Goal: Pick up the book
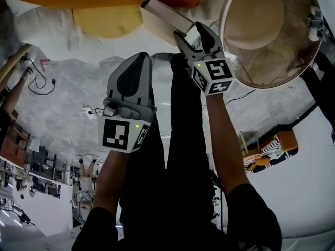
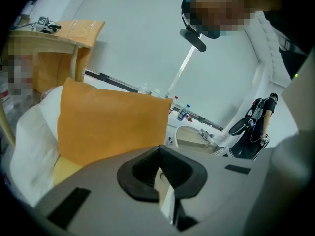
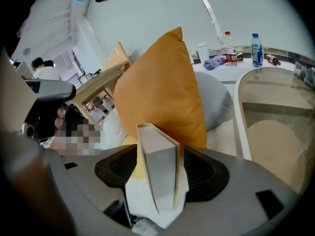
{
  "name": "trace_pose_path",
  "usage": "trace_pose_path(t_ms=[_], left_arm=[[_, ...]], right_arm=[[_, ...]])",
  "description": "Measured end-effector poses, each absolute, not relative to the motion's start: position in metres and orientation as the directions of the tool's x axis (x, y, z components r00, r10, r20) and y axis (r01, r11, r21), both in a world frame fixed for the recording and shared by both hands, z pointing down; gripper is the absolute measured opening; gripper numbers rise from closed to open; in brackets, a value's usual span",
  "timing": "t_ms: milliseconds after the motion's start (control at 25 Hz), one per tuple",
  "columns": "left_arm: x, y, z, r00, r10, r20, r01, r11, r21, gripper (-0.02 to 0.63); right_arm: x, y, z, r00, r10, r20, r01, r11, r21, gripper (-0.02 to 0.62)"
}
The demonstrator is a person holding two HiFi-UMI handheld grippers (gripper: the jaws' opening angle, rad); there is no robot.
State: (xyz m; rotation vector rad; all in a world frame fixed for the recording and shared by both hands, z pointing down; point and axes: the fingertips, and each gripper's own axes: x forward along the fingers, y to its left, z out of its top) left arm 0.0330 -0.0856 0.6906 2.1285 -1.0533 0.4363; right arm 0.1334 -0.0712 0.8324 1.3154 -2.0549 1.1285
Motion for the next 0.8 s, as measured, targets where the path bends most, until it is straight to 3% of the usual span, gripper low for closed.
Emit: trace_pose_path(t_ms=[800], left_arm=[[0.023,-0.089,0.685,0.619,-0.555,0.556,-0.785,-0.419,0.456,0.008]], right_arm=[[0.12,-0.075,0.848,-0.439,-0.478,0.761,-0.899,0.242,-0.366,0.269]])
